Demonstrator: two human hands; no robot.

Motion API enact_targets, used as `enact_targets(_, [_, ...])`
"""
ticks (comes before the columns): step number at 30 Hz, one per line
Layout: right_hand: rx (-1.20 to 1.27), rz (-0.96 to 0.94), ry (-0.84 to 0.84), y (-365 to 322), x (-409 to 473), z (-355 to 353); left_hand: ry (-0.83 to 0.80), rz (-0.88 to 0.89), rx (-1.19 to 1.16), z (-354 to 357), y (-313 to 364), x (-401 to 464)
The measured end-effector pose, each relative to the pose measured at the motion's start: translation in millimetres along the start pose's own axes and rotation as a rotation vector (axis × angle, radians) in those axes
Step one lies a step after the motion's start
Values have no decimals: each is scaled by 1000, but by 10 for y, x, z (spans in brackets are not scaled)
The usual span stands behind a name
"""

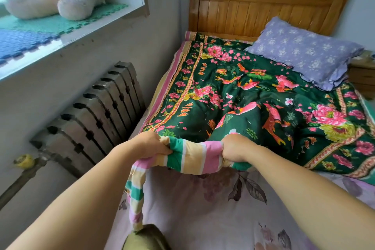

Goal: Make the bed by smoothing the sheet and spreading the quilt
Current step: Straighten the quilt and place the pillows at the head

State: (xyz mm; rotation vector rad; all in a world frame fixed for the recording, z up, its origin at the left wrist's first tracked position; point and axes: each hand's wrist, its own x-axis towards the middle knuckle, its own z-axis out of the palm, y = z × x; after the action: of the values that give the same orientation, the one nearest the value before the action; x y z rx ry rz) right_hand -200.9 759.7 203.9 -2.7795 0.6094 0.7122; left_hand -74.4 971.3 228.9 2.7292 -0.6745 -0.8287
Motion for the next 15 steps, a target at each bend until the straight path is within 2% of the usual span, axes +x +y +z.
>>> enact_targets(9, [65,76,92,51,-208,133,64,81,148,-46,148,-138])
enact_targets(15, [50,84,106,-268,-441,175,61,105,175,-96,-119,-347])
